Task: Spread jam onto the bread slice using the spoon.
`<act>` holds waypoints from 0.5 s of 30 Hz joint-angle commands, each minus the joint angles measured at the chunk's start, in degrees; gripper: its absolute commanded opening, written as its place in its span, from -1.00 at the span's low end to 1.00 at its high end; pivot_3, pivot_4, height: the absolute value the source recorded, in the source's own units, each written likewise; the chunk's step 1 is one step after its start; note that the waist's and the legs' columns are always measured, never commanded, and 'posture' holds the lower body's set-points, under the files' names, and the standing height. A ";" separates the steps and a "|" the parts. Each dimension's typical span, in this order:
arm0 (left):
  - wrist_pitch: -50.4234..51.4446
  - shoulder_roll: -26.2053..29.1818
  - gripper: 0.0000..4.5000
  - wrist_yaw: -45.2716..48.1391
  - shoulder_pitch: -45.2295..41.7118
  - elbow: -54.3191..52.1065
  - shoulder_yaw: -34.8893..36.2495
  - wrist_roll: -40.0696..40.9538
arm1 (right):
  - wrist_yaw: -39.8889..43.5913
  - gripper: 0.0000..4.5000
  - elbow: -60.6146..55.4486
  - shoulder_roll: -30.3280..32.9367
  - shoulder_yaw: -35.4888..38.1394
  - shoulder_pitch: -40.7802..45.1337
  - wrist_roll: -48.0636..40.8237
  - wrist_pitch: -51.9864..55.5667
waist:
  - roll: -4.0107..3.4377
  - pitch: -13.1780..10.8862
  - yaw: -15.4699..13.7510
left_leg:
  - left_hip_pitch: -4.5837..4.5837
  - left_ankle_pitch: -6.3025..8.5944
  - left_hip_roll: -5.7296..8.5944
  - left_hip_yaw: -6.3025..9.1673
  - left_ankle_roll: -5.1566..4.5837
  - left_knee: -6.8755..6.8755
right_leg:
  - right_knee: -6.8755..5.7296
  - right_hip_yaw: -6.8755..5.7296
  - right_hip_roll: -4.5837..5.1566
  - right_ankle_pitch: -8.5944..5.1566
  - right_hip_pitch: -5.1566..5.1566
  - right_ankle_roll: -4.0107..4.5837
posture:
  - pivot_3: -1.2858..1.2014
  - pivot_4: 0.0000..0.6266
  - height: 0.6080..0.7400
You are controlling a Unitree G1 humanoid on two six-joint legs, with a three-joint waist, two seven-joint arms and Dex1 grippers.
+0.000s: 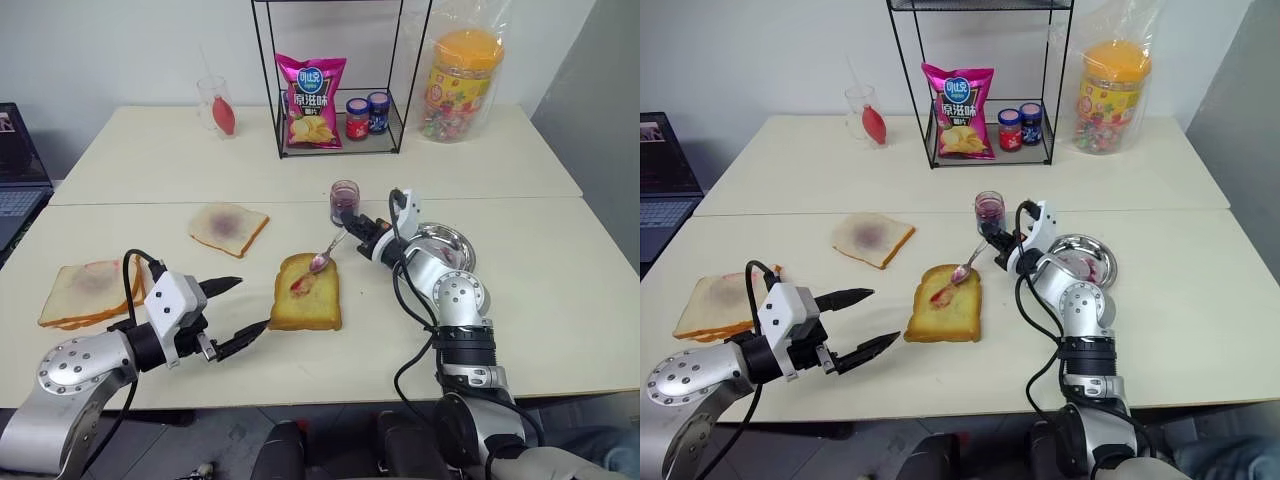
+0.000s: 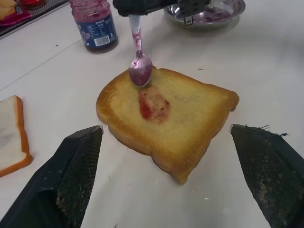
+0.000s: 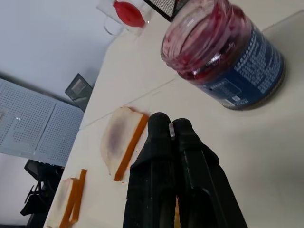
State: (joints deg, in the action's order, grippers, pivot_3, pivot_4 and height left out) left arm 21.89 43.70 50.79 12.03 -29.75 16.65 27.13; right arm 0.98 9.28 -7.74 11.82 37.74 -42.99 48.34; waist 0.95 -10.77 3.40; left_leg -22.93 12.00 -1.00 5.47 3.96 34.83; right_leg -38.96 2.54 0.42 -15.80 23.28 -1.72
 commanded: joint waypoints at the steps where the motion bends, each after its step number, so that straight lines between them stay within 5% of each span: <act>1: -1.41 0.99 1.00 1.47 1.16 -1.08 1.06 0.22 | -0.75 -0.99 -1.41 -6.70 -0.73 -0.29 -2.88 -0.12 | 0.00 0.00 0.00 | 0.00 0.00 0.00 -0.01 0.00 0.00 | 0.01 0.00 0.00 -0.01 0.00 0.01 | 0.03 -0.52 1.00; 15: -2.60 0.50 1.00 2.58 1.12 0.03 0.13 -0.85 | 0.39 -0.99 -0.67 -7.03 -7.03 -0.22 -5.63 -0.95 | -0.01 0.00 0.01 | -0.01 0.00 -0.16 0.00 0.00 0.00 | 0.01 -0.03 -0.14 -0.02 0.00 0.04 | 0.03 -0.52 1.00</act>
State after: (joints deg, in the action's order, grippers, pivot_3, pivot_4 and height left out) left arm 20.70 43.72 53.19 13.50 -29.00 16.63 26.47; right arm -0.18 9.20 -7.78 6.11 37.73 -48.88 49.63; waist 0.95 -10.77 3.41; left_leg -22.93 12.00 -1.20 5.47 3.96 34.82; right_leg -38.95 2.51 0.25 -15.82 23.28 -1.69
